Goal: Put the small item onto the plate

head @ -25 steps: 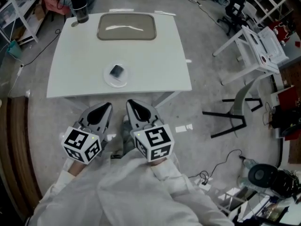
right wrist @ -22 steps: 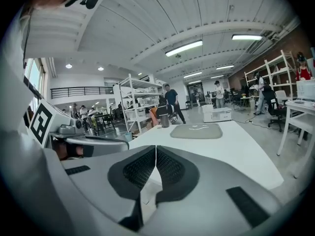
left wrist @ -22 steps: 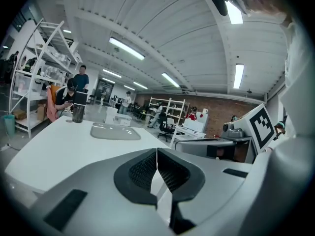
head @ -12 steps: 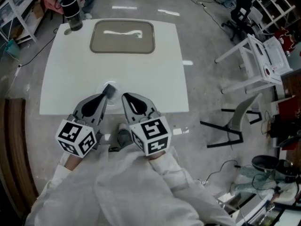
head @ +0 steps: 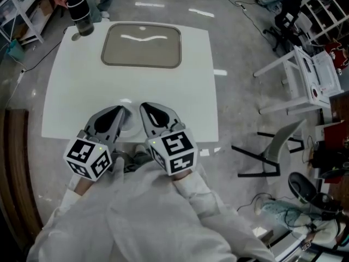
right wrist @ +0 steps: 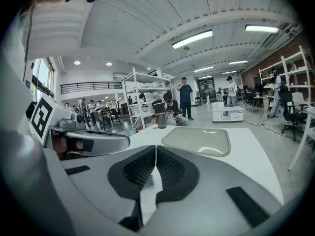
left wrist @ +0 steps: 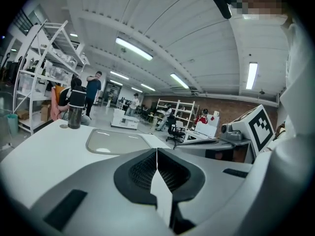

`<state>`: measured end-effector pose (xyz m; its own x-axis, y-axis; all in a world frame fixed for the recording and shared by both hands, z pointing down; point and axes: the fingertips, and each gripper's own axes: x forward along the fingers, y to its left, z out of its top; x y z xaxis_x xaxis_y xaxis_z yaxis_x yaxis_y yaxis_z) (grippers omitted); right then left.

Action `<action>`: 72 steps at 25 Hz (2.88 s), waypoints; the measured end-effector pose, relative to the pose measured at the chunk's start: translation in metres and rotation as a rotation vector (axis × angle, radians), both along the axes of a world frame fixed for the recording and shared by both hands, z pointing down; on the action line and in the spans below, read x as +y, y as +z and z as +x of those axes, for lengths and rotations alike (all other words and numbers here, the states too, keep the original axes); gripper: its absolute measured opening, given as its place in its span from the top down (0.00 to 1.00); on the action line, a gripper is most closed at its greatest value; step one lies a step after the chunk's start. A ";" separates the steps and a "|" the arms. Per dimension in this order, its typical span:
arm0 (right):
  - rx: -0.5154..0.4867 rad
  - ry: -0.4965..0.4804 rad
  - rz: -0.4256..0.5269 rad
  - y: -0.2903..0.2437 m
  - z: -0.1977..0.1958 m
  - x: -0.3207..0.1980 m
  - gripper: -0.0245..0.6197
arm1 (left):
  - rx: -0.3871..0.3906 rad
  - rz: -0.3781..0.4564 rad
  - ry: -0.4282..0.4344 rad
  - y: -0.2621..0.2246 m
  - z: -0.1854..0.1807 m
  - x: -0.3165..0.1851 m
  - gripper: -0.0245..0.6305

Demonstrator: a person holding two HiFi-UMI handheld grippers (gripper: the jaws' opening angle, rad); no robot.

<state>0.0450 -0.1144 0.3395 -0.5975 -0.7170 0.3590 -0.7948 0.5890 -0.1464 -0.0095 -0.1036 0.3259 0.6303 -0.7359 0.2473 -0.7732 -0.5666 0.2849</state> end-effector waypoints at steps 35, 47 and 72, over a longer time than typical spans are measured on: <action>-0.019 0.049 -0.104 0.012 -0.009 -0.015 0.94 | 0.000 -0.152 0.101 0.014 -0.021 -0.023 0.95; -0.007 0.074 -0.193 0.056 -0.005 -0.005 0.94 | 0.008 -0.283 -0.026 0.064 -0.060 -0.013 0.95; -0.036 0.144 -0.467 0.148 0.009 0.031 0.94 | 0.035 -0.635 -0.149 0.171 -0.078 0.030 0.94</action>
